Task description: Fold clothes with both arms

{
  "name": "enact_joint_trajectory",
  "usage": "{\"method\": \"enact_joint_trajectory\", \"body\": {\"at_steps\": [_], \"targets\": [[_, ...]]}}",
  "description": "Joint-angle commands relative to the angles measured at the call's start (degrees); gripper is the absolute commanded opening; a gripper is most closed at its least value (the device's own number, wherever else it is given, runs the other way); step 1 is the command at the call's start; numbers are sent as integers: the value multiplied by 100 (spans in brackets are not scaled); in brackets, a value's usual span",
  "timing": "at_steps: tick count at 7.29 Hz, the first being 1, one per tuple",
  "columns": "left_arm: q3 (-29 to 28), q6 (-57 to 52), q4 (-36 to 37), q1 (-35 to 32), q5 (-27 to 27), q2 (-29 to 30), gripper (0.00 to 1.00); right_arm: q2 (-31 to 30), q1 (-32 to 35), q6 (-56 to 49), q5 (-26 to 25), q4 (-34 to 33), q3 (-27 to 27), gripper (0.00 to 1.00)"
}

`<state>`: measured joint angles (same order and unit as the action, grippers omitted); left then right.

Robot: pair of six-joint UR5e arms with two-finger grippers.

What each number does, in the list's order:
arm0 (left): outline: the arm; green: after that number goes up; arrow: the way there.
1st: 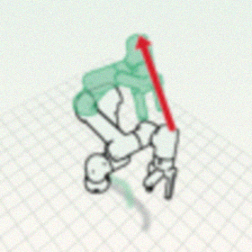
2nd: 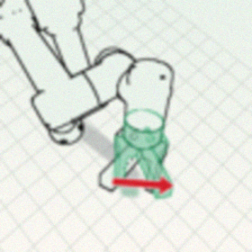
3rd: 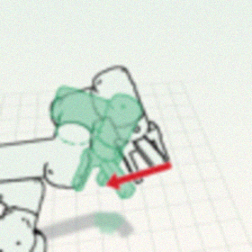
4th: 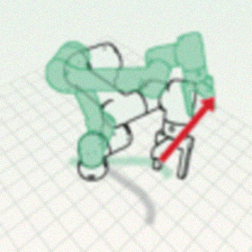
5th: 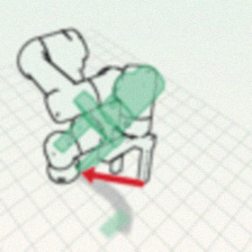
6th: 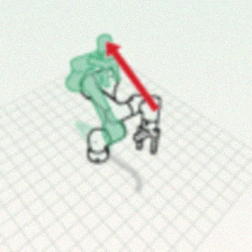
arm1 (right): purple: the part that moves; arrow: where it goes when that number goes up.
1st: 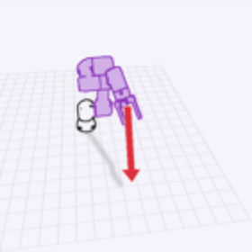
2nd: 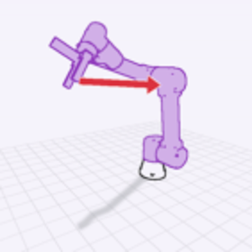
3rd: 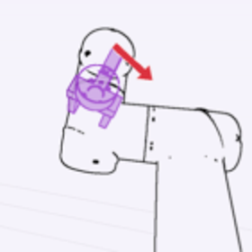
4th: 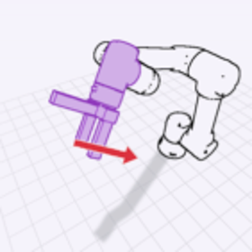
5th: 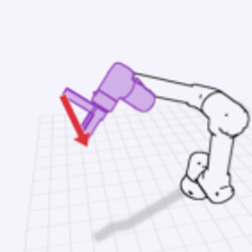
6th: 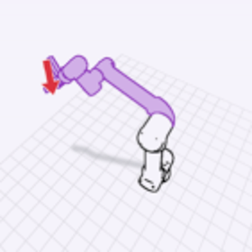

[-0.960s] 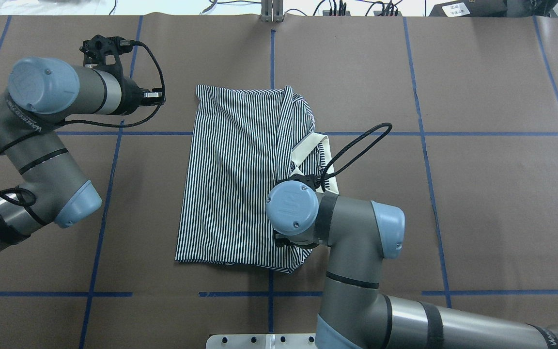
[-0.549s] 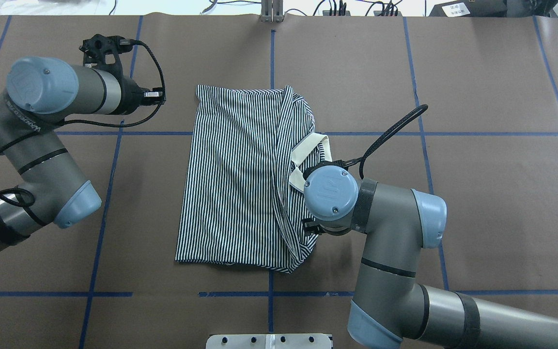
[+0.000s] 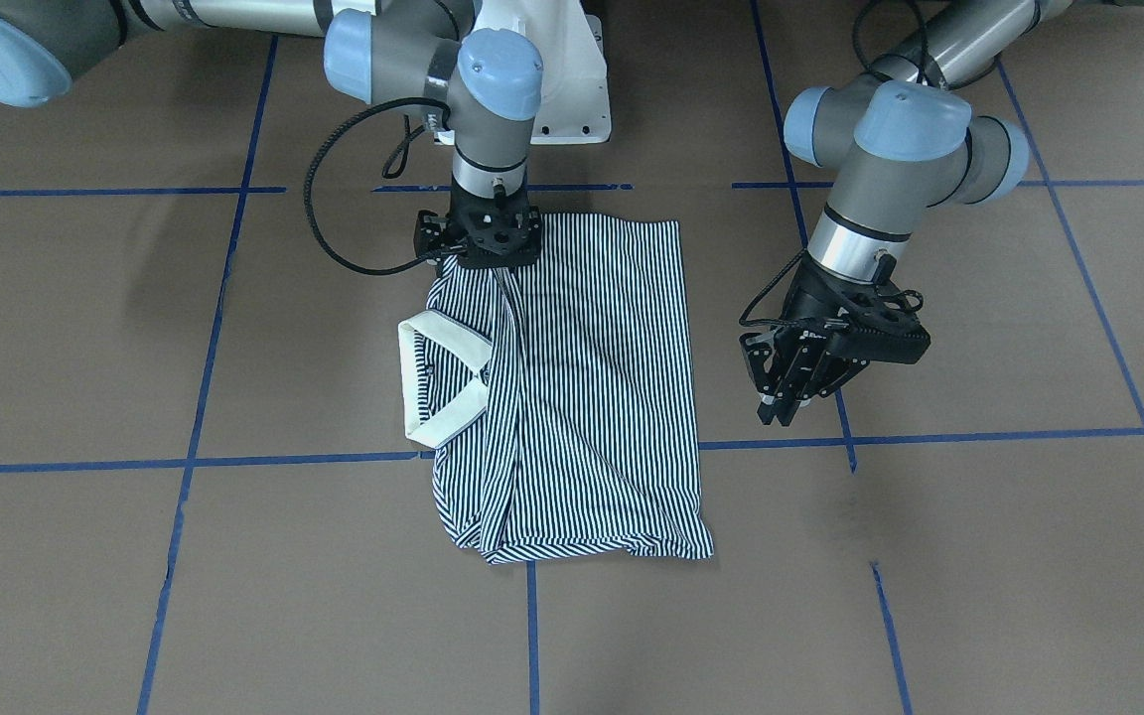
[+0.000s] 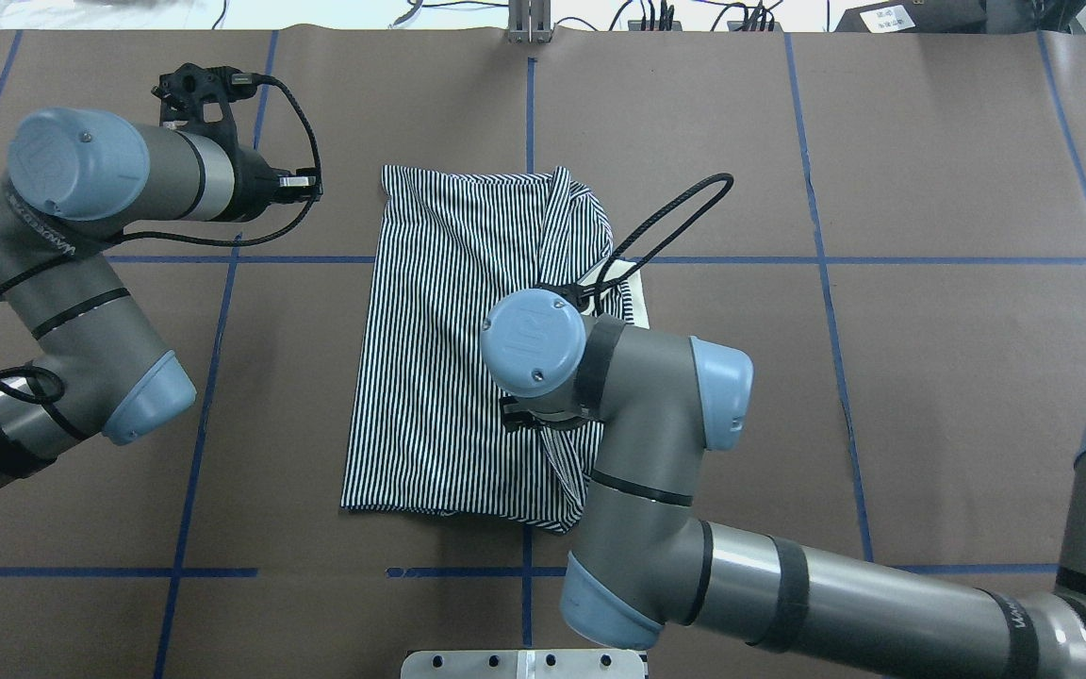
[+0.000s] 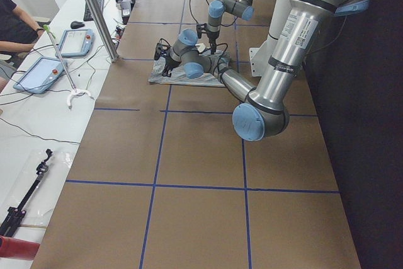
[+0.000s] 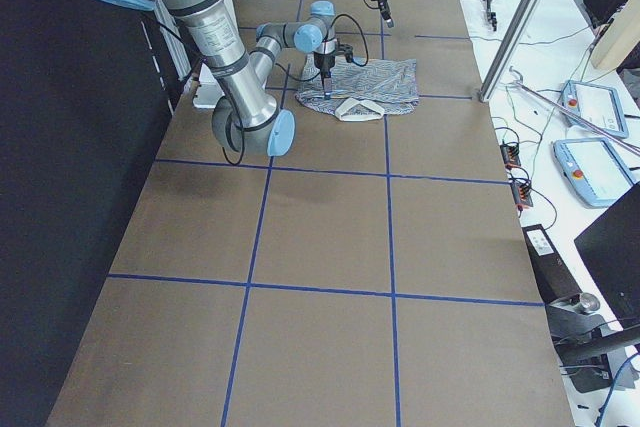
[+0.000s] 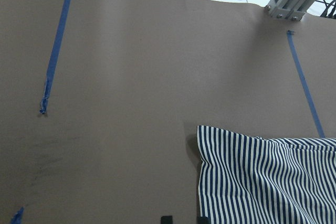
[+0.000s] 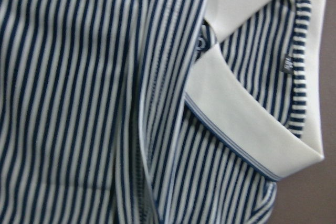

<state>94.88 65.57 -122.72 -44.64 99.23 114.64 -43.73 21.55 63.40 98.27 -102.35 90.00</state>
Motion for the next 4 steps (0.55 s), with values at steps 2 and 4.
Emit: {"method": "enact_joint_trajectory", "body": {"at_steps": [2,4], "targets": [[4,0,2,-1,0,-3,28,340,-54,33,17,154,-641,100],[4,0,2,-1,0,-3,28,252,-63,24,43,119,-633,100]]}}
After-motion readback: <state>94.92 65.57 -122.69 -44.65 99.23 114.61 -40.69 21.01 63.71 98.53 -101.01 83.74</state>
